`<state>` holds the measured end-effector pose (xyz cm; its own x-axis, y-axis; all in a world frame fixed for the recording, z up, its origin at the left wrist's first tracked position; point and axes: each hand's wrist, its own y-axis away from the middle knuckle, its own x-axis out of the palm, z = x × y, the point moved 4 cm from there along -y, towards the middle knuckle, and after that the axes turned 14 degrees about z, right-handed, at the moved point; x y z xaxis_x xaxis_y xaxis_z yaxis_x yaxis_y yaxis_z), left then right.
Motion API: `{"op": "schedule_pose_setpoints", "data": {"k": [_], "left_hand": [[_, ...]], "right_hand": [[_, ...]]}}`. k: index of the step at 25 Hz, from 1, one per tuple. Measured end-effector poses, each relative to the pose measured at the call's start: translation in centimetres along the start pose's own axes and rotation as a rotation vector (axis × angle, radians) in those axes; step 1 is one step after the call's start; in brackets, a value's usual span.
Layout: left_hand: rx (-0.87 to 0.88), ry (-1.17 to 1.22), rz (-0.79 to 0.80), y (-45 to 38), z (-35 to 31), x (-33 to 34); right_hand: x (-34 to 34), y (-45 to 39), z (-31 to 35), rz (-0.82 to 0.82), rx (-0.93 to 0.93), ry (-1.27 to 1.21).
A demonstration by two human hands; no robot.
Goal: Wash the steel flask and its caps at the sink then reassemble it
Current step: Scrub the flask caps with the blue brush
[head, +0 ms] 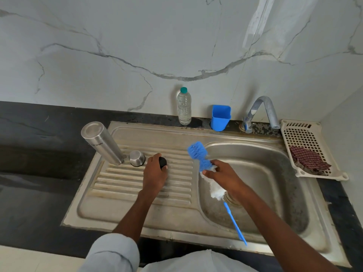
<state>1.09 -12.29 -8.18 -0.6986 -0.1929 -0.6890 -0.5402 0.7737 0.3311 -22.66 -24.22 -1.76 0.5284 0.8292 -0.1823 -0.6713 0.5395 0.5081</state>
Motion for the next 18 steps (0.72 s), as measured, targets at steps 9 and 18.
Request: {"op": "schedule_pose_setpoints", "data": {"k": [9, 18], "left_hand": [[0.318, -0.137, -0.225, 1.4, -4.7, -0.1], [0.189, -0.491, 0.359, -6.9, -8.1, 5.6]], "right_hand": [[-3.1, 1.1, -0.4, 0.007, 0.005, -0.909], [-8.7, -2.2, 9.7, 0.193, -0.219, -1.093]]}}
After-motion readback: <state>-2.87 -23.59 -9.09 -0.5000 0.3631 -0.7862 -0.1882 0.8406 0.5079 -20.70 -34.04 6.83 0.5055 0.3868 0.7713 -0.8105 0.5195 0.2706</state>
